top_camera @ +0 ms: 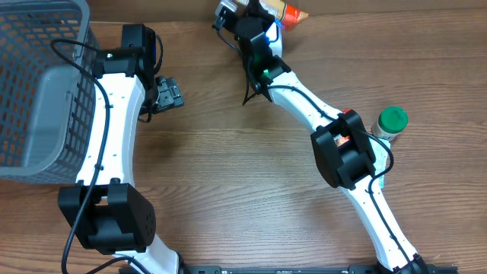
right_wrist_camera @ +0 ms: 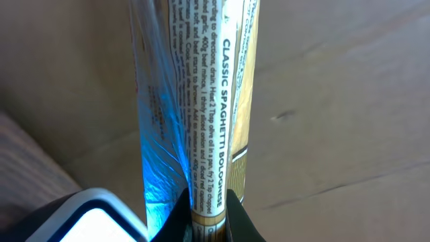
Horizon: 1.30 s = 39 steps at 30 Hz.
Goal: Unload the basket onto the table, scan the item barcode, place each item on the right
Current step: 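Carry the spaghetti pack up to the scanner window and hold it, then carry the spaghetti pack right and lower it beside the snacks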
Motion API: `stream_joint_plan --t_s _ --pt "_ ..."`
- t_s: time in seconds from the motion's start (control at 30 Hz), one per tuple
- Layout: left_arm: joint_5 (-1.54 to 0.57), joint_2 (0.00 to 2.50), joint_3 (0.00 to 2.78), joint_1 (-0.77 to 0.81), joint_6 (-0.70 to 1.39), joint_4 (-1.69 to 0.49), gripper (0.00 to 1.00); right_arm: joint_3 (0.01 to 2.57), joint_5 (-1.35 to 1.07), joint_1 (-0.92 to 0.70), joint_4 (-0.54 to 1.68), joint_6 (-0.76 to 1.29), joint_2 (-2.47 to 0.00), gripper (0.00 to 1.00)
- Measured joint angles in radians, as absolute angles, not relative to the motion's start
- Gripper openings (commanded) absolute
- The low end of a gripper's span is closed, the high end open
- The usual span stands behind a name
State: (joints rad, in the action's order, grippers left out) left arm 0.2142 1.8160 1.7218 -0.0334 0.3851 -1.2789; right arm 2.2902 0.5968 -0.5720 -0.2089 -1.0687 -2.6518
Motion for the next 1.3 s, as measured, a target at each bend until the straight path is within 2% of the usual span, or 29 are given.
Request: stream_joint_plan --t_s 0.4,0.57,0.67,0.8,1.0,1.17,1.3 --pt "0.214 1.816 1.722 -0.033 0.385 -1.279 1.00 2.290 0.614 -0.584 -0.224 -1.054 -2.654 0.03" --pt "0.214 1.816 1.722 -0.033 0.385 -1.279 1.00 2.290 0.661 -0.602 -0.232 -0.973 -2.652 0.03" --pt "0.214 1.816 1.722 -0.033 0.385 -1.279 1.00 2.290 0.709 -0.609 -0.147 -0.904 -2.632 0.03" --pt "0.214 1.816 1.722 -0.033 0.385 -1.279 1.00 2.284 0.776 -0.616 0.113 -0.762 -2.545 0.03" --pt "0.214 1.816 1.721 -0.033 0.385 -1.279 1.00 2.281 0.780 -0.623 0.763 -0.409 -2.277 0.03" --pt "0.214 1.816 1.721 -0.033 0.385 -1.279 1.00 2.300 0.604 -0.607 1.267 -0.071 -2.036 0.04" --pt "0.214 1.816 1.721 -0.033 0.385 -1.279 1.00 2.304 0.317 -0.511 1.600 0.096 -1.978 0.04"
